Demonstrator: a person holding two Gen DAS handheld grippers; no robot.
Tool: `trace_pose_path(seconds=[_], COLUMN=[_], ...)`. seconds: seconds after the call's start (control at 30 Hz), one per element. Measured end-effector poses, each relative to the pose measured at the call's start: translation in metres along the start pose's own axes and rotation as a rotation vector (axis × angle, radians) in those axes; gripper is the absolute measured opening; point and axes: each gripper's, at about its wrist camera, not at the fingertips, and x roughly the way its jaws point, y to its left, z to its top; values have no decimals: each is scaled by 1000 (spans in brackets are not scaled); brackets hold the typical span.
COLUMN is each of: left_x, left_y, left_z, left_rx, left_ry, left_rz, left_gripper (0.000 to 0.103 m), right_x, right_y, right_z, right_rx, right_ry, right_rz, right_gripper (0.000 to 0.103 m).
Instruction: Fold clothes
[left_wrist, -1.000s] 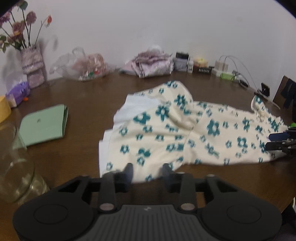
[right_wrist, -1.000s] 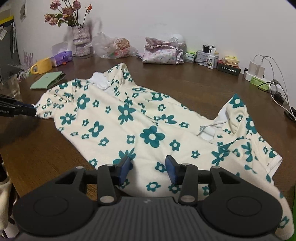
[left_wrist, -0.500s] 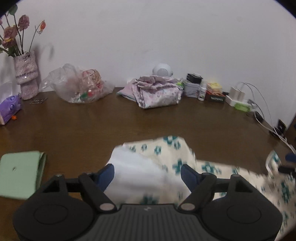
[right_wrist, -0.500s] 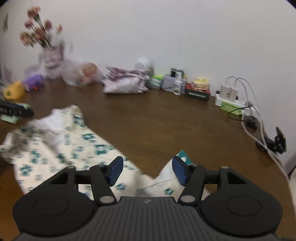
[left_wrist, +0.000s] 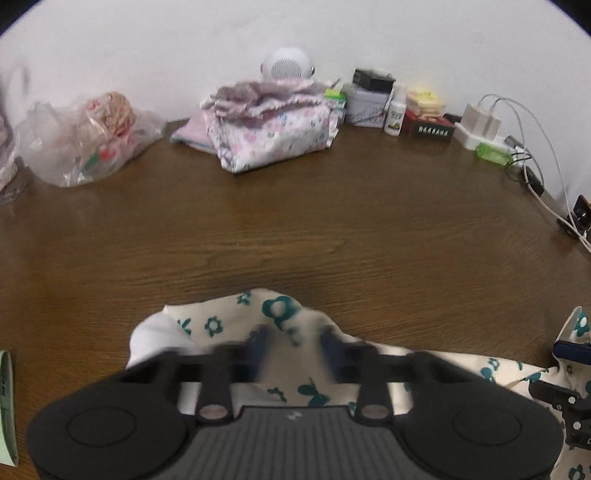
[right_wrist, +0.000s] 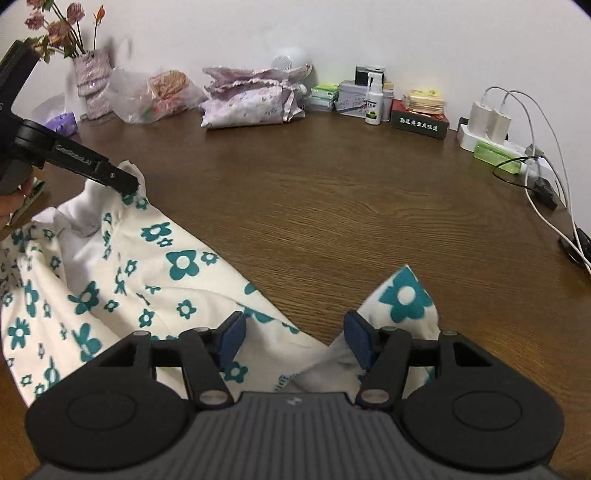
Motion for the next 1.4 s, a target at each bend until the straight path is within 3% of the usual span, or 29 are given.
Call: trace_pose_path(seconds=[0.13, 0.2, 0.23, 0.37, 0.43, 0.57, 0.7, 0.73, 0.83, 0.9, 0.97, 1.03, 1.1, 1.17, 1.23, 1.3, 1.37, 1.4], left_x=[-11, -30, -42, -108, -128, -139, -126, -122, -126, -146, -164, -175, -172, -152, -127, -103, -95, -94], left_y=[6, 8, 8, 6, 8, 12, 10, 10, 11, 8, 4, -1, -9, -15, -21, -26, -24, -21], left_z=[-9, -14, -18, -63, -96, -168, -206, -208, -205, -199, -192, -181, -167, -159, -154, -149, -153, -157], left_rx=[-27, -43, -47, -55, -90, -184, -228, -230, -223, -196, -168, -131, -78, -31, 8, 47, 40, 25], left_ry=[-36, -85, -114, -291, -343, -340, -314, -298, -291, -332, -378, -450, -471, -429, -367, -305, -285, -285], left_rz=[-24, -35, -39, -36, -35, -13, 24, 37, 46, 45, 47, 71, 89, 100, 110, 120, 126, 128], left_gripper=[2, 1, 1, 1, 1, 1, 2, 9, 14, 20, 33, 41, 42, 41, 38, 32, 32, 32], right_x=[-1, -5, -9, -50, -74, -102, -104, -101, -94, -101, -116, -131, -139, -137, -123, -100, -77, -66], right_y=[-2, 1, 2, 11, 19, 52, 69, 72, 80, 80, 74, 67, 59, 52, 46, 41, 36, 34], right_z=[0, -2, -3, -11, -25, -73, -107, -111, -114, -112, -108, -104, -96, -84, -72, -64, -61, -60], right_rx=[17, 9, 10, -15, -53, -186, -216, -214, -241, -235, -204, -163, -116, -76, -53, -36, -16, -6], right_ry=[-9, -25, -44, -187, -254, -289, -253, -231, -187, -188, -215, -258, -299, -322, -327, -265, -201, -172], right_rz=[75, 69, 62, 57, 59, 15, 14, 16, 0, 9, 39, 70, 75, 18, -84, -115, -111, -106], right_gripper=[17, 6, 5, 4, 4, 4, 3, 3, 4, 8, 11, 23, 24, 26, 47, 55, 53, 32])
